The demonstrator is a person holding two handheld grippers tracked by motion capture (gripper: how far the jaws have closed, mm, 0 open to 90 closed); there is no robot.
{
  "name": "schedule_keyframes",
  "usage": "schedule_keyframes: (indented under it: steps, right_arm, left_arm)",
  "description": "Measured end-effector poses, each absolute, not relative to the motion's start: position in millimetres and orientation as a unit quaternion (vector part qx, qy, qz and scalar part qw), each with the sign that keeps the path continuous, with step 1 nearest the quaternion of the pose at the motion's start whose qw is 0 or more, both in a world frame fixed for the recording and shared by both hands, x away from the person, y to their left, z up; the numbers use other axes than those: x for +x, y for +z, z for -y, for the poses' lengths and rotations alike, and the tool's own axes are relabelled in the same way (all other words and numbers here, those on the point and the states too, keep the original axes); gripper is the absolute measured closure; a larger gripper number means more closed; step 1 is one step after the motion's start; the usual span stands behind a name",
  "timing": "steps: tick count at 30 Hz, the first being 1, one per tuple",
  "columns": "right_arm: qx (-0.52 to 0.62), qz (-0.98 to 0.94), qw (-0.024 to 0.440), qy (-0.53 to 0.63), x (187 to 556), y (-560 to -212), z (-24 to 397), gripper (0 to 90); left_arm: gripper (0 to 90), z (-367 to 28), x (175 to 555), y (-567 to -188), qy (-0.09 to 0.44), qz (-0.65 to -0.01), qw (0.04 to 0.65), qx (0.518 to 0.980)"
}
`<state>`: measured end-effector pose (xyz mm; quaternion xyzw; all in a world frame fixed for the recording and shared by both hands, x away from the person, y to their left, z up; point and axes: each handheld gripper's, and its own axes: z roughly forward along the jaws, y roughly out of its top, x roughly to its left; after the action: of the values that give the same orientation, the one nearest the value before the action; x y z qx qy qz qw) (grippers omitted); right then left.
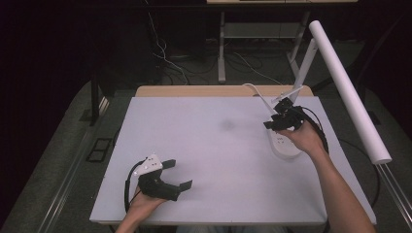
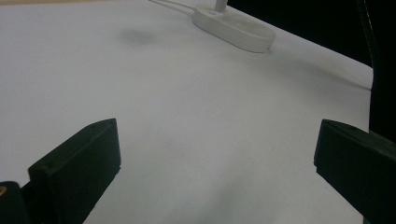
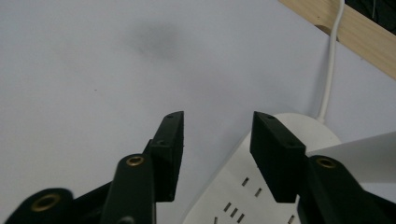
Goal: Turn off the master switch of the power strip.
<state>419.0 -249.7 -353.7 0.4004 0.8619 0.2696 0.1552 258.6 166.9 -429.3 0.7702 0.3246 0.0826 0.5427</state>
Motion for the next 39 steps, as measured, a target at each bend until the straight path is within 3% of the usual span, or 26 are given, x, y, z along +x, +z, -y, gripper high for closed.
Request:
schedule_keyframes:
  steps: [13,39]
  right_arm:
    - [0.405,-0.861,0.193,0.239,431,-364,243,88.6]
    - [0.432,-0.857,0.239,0.148,453,-394,226,89.5]
  left_arm:
    - [0.0,-169,259,-429,0.083,-0.327,0.544,0.768]
    - [0.1,-174,260,-429,0.085,-0.333,0.54,0.768]
